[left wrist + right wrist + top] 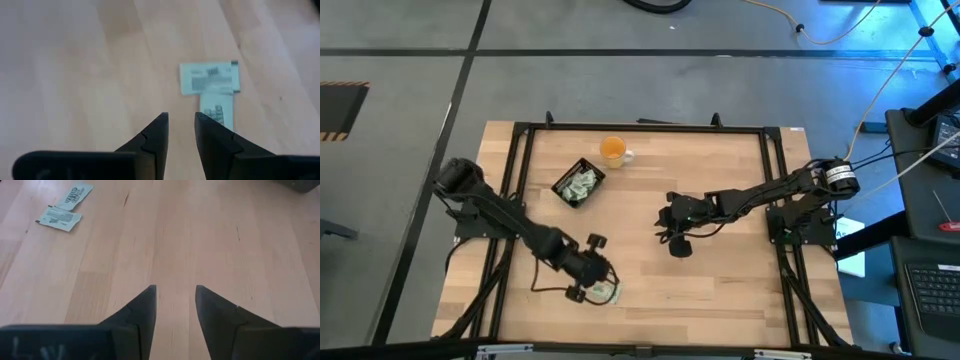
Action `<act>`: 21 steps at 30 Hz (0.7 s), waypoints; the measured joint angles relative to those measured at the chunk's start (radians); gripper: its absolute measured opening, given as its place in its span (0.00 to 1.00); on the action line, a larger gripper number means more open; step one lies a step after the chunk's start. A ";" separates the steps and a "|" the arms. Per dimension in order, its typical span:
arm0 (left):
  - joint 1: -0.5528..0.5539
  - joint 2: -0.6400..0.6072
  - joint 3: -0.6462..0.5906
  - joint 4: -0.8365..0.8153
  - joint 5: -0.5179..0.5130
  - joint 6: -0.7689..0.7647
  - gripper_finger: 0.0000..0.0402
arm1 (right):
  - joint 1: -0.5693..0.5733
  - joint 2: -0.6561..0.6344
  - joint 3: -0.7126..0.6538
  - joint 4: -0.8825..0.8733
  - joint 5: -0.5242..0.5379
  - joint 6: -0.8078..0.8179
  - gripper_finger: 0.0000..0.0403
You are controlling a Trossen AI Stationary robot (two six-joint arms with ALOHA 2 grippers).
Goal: Pick and place Stevia / Truvia into bins
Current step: Put the green stevia packet into the black bin
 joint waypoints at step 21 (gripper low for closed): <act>-0.045 0.245 0.007 0.028 0.098 -0.169 0.16 | 0.000 0.000 0.000 0.004 0.000 -0.001 0.35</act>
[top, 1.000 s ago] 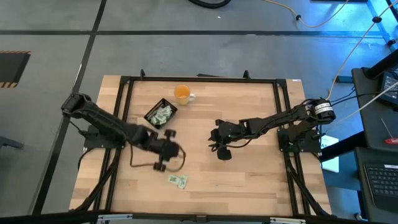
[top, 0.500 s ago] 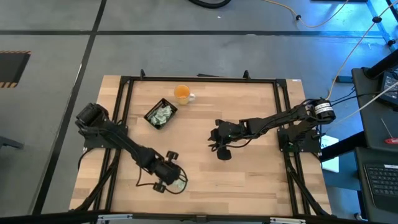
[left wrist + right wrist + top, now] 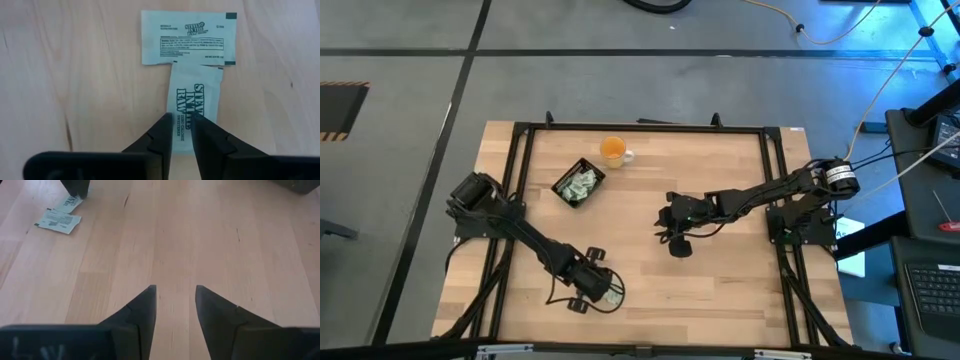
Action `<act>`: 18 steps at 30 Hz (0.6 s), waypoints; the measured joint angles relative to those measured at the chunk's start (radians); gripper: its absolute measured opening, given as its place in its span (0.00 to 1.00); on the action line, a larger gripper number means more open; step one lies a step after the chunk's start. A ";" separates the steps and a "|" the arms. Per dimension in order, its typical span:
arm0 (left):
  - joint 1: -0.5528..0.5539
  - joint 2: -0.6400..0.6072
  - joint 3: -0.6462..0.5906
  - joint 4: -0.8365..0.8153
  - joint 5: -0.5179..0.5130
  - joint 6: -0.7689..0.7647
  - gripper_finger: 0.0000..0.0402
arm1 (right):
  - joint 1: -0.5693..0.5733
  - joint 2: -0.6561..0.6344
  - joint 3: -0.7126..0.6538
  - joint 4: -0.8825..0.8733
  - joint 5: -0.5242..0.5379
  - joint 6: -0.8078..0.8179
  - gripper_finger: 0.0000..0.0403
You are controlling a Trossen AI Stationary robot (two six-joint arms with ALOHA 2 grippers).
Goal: Pick and place Stevia / Truvia into bins
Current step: Put the green stevia packet into the black bin
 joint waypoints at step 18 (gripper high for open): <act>0.054 -0.271 -0.010 -0.261 -0.178 -0.150 0.01 | 0.000 0.000 0.000 0.000 0.000 -0.004 0.35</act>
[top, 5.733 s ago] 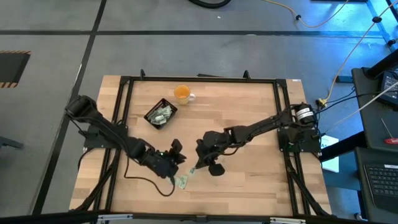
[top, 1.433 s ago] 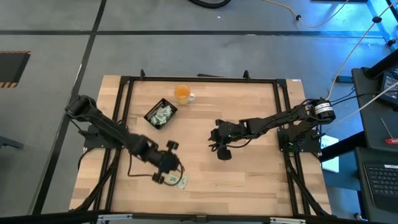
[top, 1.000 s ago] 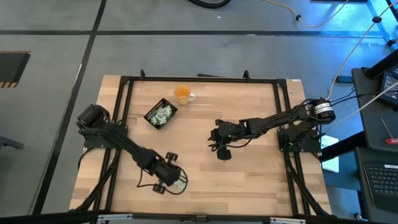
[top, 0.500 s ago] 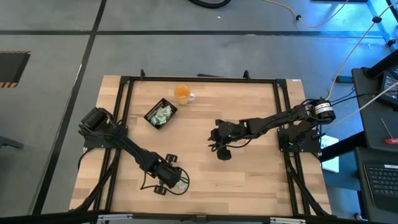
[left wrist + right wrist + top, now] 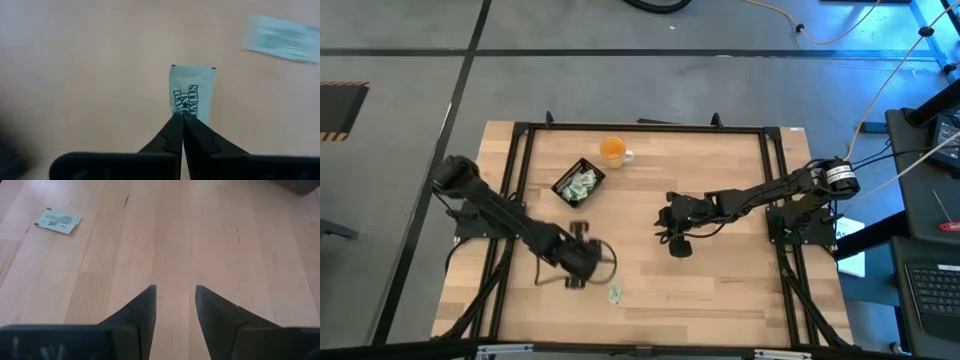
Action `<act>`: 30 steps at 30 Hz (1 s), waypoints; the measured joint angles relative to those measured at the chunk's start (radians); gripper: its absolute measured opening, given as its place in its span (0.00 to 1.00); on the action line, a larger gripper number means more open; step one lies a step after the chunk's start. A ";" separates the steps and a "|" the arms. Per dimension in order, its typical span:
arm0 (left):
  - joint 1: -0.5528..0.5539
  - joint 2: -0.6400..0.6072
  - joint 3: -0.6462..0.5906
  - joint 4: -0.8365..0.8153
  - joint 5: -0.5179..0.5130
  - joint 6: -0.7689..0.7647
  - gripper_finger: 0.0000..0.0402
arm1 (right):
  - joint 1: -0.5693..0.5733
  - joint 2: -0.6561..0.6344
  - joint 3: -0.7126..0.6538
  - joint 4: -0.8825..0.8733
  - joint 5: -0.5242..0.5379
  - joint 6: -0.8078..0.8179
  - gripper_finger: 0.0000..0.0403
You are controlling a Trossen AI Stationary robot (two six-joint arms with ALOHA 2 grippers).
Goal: Pick and place Stevia / Truvia into bins
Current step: Put the green stevia packet into the black bin
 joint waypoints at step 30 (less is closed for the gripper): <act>0.724 -0.116 0.001 -0.311 -0.137 0.013 0.01 | -0.008 0.000 0.000 0.000 0.000 -0.001 0.35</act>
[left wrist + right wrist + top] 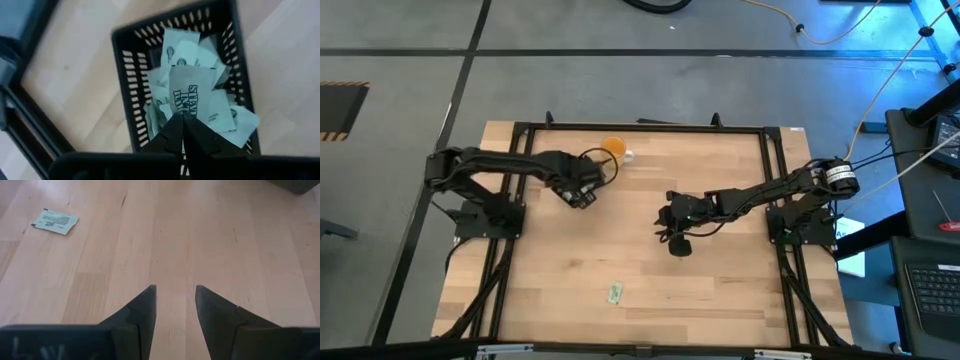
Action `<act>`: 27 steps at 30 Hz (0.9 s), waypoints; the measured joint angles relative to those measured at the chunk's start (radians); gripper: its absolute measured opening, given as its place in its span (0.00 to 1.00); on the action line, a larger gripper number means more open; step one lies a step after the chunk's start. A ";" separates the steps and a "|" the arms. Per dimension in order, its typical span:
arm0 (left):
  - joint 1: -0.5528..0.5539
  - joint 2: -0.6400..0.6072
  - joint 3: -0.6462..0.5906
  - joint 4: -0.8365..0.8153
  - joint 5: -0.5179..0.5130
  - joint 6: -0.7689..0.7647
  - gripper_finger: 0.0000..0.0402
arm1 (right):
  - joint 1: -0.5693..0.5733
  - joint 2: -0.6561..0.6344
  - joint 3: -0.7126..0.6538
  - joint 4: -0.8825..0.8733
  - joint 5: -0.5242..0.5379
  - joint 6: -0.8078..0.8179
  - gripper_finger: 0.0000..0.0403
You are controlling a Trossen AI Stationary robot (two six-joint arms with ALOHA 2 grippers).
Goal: Pick and place Stevia / Truvia into bins
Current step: Put the green stevia packet into the black bin
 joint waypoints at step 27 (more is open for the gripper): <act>0.052 0.061 0.002 0.028 0.018 0.069 0.19 | 0.000 0.000 0.000 -0.010 0.000 0.001 0.35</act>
